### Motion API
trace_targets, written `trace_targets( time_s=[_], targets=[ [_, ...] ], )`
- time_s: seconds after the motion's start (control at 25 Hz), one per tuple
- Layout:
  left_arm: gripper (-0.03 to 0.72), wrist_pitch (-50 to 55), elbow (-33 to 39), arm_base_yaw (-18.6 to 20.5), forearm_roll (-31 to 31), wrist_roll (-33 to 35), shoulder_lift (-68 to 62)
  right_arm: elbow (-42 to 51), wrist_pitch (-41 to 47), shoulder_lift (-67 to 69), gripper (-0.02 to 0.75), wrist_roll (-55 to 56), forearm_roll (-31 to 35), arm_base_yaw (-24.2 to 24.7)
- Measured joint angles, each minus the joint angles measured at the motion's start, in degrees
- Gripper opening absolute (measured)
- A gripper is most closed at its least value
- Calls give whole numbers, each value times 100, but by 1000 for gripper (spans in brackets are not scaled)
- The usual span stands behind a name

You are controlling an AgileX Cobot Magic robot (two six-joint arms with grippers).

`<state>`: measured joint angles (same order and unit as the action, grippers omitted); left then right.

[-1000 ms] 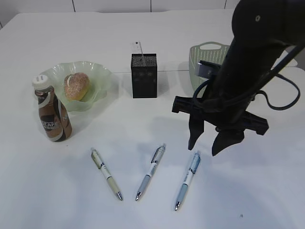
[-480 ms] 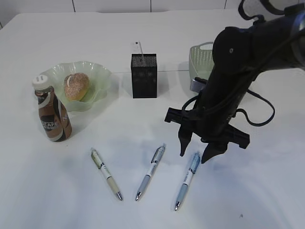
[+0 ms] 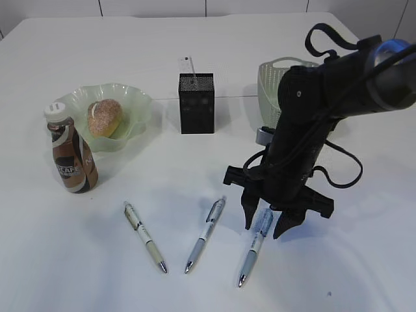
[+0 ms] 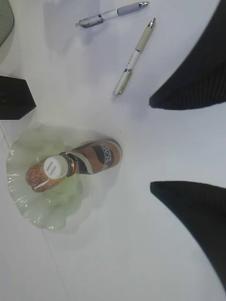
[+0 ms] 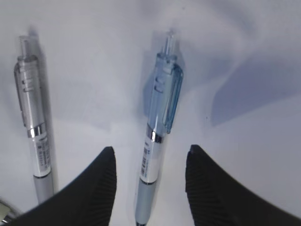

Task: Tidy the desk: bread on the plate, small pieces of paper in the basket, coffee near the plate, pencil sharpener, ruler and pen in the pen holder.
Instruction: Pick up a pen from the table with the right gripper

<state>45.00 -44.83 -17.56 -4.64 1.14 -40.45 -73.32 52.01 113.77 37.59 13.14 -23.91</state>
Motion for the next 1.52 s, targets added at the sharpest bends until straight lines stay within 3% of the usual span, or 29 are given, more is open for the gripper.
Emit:
trace_targets(
  time_s=[1.52],
  targets=[
    [348,0,0,0,0,0,0,0,-323,253,387,27,74,0]
  ],
)
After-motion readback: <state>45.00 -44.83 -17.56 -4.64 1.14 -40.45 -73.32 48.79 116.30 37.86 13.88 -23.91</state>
